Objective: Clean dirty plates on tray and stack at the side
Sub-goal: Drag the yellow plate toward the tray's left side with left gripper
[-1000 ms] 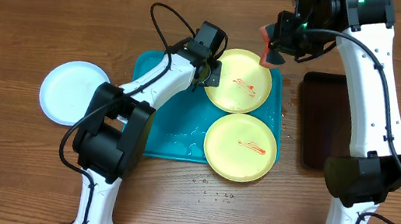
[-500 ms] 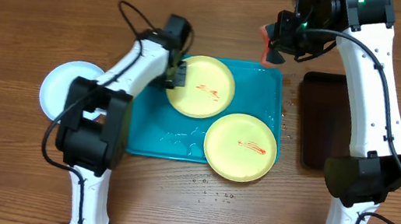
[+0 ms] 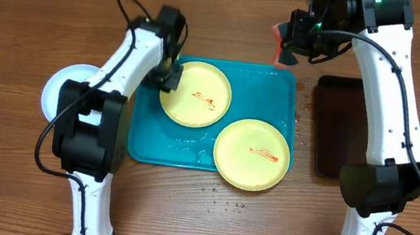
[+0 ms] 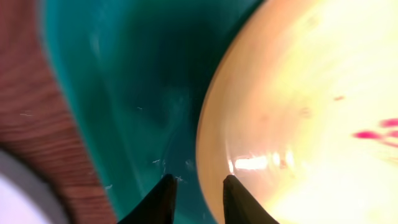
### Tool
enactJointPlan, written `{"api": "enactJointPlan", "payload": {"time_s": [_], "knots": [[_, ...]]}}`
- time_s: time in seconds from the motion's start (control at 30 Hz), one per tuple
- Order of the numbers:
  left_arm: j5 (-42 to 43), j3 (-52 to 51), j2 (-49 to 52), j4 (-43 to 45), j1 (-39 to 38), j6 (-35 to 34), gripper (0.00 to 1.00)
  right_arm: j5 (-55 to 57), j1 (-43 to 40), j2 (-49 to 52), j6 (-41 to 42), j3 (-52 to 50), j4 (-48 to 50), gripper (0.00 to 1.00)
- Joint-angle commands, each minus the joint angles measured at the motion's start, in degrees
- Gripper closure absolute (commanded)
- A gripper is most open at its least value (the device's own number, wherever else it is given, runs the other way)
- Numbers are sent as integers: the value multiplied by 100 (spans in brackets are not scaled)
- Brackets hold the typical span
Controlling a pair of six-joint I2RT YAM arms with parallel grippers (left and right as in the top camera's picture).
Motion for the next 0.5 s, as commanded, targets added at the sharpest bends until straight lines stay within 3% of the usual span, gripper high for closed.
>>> {"api": "enactJointPlan", "payload": {"time_s": [0.0,0.13,0.27,0.47], "knots": [[81,520,-570,-221,20,-24,66,20,-7,-22,-7,61,28,96],[184,529,-1440,-531,24,-520,60,22,-7,-22,-26,61,24,96],[177,348,-2085,-925,0,-1012,61,22,-7,-22,-24,61,46,96],[431,-940,-2822,-551,-61,-2105,58,22,-7,-22,-26,59,42,96]]}}
